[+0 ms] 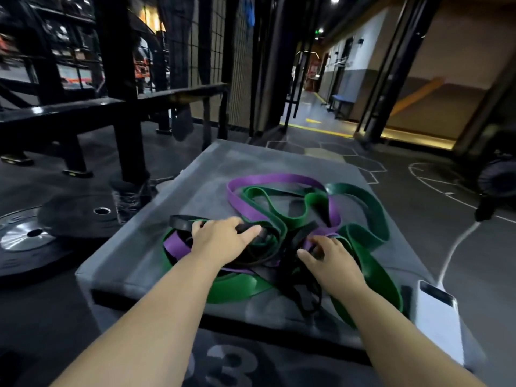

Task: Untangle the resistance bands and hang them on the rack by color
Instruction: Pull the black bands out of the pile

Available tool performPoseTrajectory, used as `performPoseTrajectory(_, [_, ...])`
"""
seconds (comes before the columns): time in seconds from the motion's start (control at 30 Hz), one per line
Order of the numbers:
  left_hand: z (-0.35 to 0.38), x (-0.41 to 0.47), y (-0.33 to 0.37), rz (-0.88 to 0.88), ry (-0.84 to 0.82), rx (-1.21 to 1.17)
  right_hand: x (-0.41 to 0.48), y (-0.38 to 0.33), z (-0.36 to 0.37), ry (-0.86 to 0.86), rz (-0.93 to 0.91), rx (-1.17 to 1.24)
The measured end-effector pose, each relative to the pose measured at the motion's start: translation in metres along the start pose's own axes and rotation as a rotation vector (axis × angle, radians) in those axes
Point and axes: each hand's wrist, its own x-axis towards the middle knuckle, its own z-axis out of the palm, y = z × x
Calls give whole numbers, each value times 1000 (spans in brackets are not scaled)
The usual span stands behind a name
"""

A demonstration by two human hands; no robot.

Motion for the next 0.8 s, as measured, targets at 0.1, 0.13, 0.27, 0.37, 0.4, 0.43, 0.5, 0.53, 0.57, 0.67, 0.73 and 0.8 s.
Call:
performPoseTrajectory(0.1, [-6,-4,-3,15,-38,-29,-8,3,-3,-11,-21,45])
performPoseTrajectory(0.13, [-8,-6,-3,19,-20,-74,-12,2,-3,-34,-32,82])
performPoseTrajectory(0.27, [-17,-23,0,52,91,-182,-28,-13,4,-80,-63,234])
performPoseTrajectory(0.37, [-22,-34,6,143,170,-310,-37,-27,9,-117,15,399])
performPoseTrajectory(0.4, [-24,-38,8,168,177,-385,-39,-33,9,-173,88,541])
performPoseTrajectory(0.43, [-25,-43,11,186,175,-458,-41,-38,9,-261,185,727])
performPoseTrajectory(0.5, [-24,-55,18,207,179,-543,-43,-44,10,-408,379,1066])
performPoseTrajectory(0.53, [-21,-60,22,228,187,-532,-42,-45,10,-452,444,1183])
performPoseTrajectory(0.57, [-16,-66,25,264,196,-498,-40,-45,10,-495,474,1278])
performPoseTrajectory(0.67, [2,-78,37,408,116,-320,-38,-41,6,-573,436,1479])
performPoseTrajectory(0.73, [11,-85,42,465,6,-250,-38,-38,2,-555,415,1509])
performPoseTrajectory(0.8, [17,-86,40,482,-57,-293,-35,-35,2,-482,447,1487])
